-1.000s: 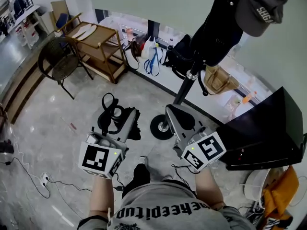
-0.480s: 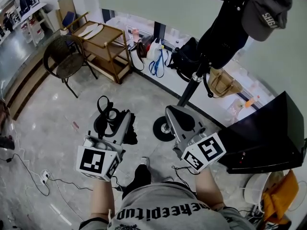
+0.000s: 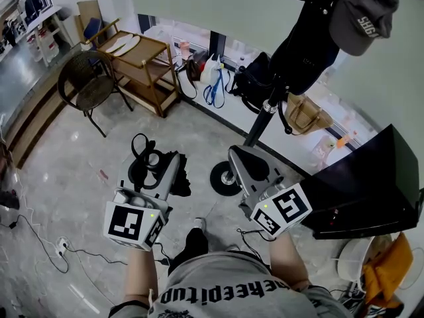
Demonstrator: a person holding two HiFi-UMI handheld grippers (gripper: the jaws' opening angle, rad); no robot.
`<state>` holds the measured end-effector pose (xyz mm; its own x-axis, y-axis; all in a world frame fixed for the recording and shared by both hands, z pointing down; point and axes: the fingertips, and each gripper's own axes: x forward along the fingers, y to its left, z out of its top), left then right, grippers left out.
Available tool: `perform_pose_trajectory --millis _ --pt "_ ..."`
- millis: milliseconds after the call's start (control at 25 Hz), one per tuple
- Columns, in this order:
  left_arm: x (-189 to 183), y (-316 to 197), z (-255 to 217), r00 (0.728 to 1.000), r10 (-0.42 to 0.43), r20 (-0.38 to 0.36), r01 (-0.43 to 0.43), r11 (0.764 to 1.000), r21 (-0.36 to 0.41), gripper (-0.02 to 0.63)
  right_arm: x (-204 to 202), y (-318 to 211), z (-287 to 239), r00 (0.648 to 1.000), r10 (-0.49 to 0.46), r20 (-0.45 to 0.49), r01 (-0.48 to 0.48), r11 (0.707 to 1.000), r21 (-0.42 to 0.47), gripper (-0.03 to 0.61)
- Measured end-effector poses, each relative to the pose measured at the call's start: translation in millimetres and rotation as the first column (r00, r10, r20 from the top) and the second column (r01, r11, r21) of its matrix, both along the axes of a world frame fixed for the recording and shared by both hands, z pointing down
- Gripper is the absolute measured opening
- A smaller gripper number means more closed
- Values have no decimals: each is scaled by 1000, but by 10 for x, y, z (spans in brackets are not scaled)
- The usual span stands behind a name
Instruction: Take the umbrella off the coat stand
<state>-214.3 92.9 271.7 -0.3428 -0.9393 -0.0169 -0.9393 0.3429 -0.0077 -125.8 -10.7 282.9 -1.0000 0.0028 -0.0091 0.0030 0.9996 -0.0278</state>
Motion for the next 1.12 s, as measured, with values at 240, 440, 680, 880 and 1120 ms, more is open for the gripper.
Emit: perform_pose_trajectory --millis 240,440,680,880,1120 --pt "-14 17 -13 1000 -1 4 1 1000 -11 219 -28 6 -18 1000 -4 -6 4 1000 -6 11" --pt "-4 29 -8 1000 -1 3 1 1000 -10 219 -39 38 -6 1000 -9 -9 9 1000 2 11" --pt "-1 14 -27 1000 3 11 -3 1000 -3 219 -28 26 -7 1000 -7 -8 7 1000 7 11" --pt "2 14 -57 1000 14 11 -14 1000 6 219 -12 30 -18 1000 7 -8 -7 1000 7 11" --pt "18 -13 -70 1000 21 14 -22 1000 5 219 19 7 -30 1000 18 -10 -18 1000 7 11"
